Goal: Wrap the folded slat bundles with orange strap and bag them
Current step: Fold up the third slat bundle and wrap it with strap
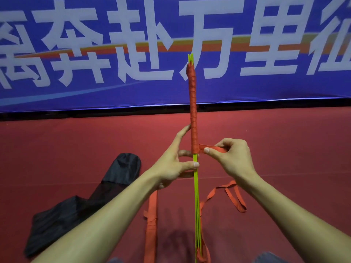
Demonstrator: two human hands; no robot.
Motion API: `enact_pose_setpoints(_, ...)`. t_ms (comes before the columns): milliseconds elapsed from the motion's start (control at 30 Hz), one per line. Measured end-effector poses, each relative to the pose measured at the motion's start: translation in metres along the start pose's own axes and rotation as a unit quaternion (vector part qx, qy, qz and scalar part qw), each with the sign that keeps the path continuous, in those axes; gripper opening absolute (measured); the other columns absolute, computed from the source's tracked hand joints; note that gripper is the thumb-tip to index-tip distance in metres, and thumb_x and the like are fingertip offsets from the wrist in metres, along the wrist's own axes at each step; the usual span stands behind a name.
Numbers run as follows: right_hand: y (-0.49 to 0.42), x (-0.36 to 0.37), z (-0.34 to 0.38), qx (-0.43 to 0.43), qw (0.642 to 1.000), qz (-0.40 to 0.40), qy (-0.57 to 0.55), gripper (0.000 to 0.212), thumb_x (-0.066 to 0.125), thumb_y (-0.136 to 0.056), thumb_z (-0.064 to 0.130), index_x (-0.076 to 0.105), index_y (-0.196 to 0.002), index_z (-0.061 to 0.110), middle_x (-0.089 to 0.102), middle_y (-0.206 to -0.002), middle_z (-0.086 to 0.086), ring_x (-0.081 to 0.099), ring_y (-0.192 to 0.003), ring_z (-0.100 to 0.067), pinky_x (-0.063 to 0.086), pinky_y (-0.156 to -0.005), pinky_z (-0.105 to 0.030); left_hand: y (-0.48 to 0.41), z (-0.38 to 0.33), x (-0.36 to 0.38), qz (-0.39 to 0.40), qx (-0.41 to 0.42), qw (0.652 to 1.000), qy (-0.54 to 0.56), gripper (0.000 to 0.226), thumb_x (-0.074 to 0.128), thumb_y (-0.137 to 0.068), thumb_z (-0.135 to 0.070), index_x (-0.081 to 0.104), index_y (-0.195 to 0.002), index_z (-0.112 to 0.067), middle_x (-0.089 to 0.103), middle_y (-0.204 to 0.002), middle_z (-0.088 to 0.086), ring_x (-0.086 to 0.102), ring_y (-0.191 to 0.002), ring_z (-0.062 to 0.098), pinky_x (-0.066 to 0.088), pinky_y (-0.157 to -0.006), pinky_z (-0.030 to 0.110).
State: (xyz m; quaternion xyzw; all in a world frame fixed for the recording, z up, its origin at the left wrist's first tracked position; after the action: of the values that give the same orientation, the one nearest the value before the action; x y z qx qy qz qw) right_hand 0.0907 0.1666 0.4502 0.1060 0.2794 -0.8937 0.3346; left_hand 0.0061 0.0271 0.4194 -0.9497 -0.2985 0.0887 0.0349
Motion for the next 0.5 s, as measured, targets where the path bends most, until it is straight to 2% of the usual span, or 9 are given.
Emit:
enact_pose_setpoints(100,0.001,0.006,0.005,-0.008,1.000,0.013,-0.016,0.028,0.085,-0.073,0.028,0.062,-0.059,0.018,0.047,-0.046,0.012,0.040,-0.045,-0.002,0.032,-0.050,-0.023,0.001,-0.003,-0.001,-0.024,0.008,1.000,-0.010,0.097,0.068,-0.089,0.007,0.027,-0.142,-0.063,0.062,-0.108,0.014,0.068,-0.077,0.018,0.061,-0.081,0.041)
enact_pose_setpoints(333,0.006,0.016,0.008,-0.014,0.997,0.031,-0.067,0.026,0.083,-0.075,0.024,0.064,-0.059,0.019,0.052,-0.045,0.017,0.040,-0.047,-0.001,0.035,-0.054,-0.026,-0.001,-0.006,-0.002,-0.064,0.017,0.997,-0.043,0.097,0.072,-0.087,0.003,0.028,-0.140,-0.064,0.062,-0.106,0.020,0.071,-0.074,0.021,0.061,-0.071,0.034)
enact_pose_setpoints(433,0.008,0.018,0.011,-0.023,0.997,0.036,-0.062,0.025,0.083,-0.075,0.024,0.065,-0.059,0.018,0.053,-0.048,0.012,0.042,-0.049,-0.003,0.037,-0.054,-0.027,0.001,-0.007,-0.005,-0.091,0.022,0.993,-0.077,0.099,0.078,-0.083,-0.001,0.027,-0.139,-0.065,0.062,-0.104,0.024,0.071,-0.074,0.025,0.063,-0.069,0.039)
enact_pose_setpoints(500,0.007,0.017,0.010,-0.022,0.997,0.027,-0.063,0.024,0.083,-0.075,0.023,0.066,-0.060,0.018,0.057,-0.051,0.008,0.045,-0.051,-0.007,0.039,-0.055,-0.032,0.002,-0.011,-0.010,-0.125,0.034,0.983,-0.129,0.102,0.084,-0.078,-0.009,0.025,-0.139,-0.065,0.066,-0.096,0.017,0.072,-0.077,0.019,0.062,-0.077,0.044)
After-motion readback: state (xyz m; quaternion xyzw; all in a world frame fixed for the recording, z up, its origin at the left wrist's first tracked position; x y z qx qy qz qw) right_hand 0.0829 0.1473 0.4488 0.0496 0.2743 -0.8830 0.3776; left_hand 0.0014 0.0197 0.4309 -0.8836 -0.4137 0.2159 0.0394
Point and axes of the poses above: each hand's wrist, its own y-axis away from the middle knuckle, its own x-axis out of the palm, z = x × y, the point moved 10 cm from there along -y, towards the middle knuckle
